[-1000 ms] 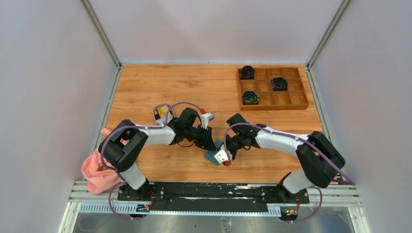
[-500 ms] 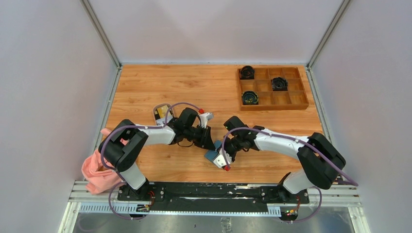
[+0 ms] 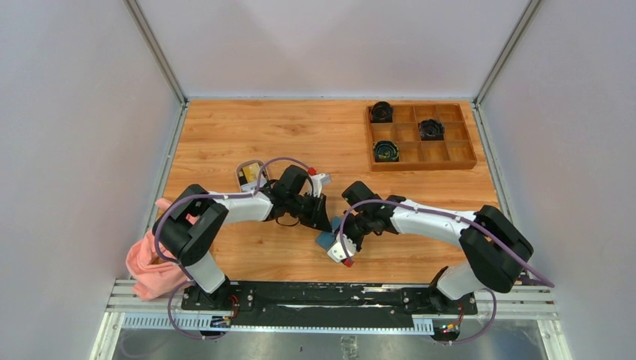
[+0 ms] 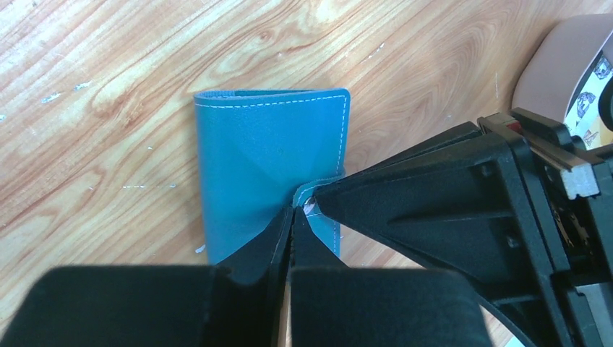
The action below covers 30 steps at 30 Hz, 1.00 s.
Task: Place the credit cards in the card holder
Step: Close the card holder at the center of the board.
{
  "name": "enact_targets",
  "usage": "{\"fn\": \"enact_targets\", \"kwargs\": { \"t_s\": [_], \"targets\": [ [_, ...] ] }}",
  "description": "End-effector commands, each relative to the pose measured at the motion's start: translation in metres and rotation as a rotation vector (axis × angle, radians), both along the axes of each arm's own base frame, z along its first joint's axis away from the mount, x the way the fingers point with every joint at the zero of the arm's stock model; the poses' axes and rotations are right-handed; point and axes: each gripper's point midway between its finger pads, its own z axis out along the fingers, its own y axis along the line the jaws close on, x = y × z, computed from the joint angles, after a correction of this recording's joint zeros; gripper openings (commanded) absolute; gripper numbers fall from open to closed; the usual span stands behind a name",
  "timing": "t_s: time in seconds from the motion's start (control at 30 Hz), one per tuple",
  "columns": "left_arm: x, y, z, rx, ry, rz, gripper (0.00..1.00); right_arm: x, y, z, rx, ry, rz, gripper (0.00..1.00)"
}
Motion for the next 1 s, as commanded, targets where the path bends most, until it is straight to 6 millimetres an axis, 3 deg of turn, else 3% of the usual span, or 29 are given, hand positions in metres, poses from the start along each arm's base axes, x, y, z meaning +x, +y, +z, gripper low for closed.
{"fn": "enact_targets", "kwargs": {
  "t_s": [0.0,0.6,0.67,0.73,0.83,0.97],
  "targets": [
    [-0.033,0.050,-0.064,0.322,0.103,0.019,0.12,-0.037,-0.032,-0.036,-0.182,0.137,0.015,0.00],
    [-0.053,0.051,-0.080,0.523,0.058,-0.079,0.11,-0.042,-0.038,-0.041,-0.291,0.156,0.004,0.00],
    [-0.050,0.052,-0.078,0.528,0.038,-0.063,0.13,-0.038,-0.032,-0.034,-0.281,0.175,-0.063,0.09],
    [-0.038,0.052,-0.069,0.524,0.001,-0.025,0.18,-0.034,-0.027,-0.019,-0.259,0.195,-0.120,0.25],
    [-0.013,0.046,-0.040,0.454,-0.058,0.050,0.23,-0.036,-0.024,0.008,-0.225,0.223,-0.135,0.43],
    [0.022,0.038,0.020,0.345,-0.192,0.127,0.31,-0.037,-0.032,0.041,-0.175,0.277,-0.190,0.52]
  ]
}}
